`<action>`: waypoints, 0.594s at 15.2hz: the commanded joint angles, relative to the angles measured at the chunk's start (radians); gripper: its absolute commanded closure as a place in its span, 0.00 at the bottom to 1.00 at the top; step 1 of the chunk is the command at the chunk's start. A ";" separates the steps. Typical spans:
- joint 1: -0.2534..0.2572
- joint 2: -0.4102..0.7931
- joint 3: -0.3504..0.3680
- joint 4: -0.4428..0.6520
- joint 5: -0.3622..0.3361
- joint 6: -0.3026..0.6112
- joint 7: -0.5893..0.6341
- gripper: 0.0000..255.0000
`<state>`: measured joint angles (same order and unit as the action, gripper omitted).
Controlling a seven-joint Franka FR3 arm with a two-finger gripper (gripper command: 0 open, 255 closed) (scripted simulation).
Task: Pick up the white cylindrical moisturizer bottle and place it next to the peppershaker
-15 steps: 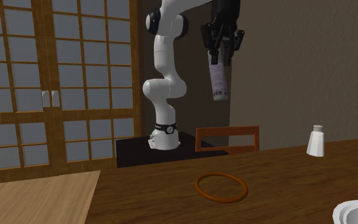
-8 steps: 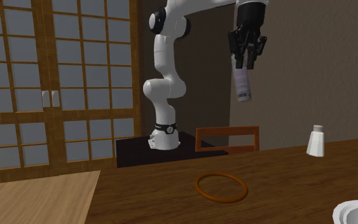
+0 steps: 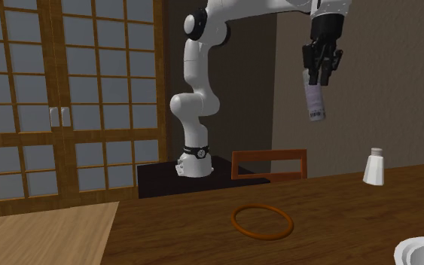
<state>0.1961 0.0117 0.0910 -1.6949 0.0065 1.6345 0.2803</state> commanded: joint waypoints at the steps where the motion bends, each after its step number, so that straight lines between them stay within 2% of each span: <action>1: 0.023 0.034 0.022 0.038 0.000 -0.003 0.047 1.00; 9: 0.126 0.197 0.099 0.231 -0.022 -0.034 0.225 1.00</action>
<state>0.3063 0.1846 0.1800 -1.5058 -0.0110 1.6182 0.4796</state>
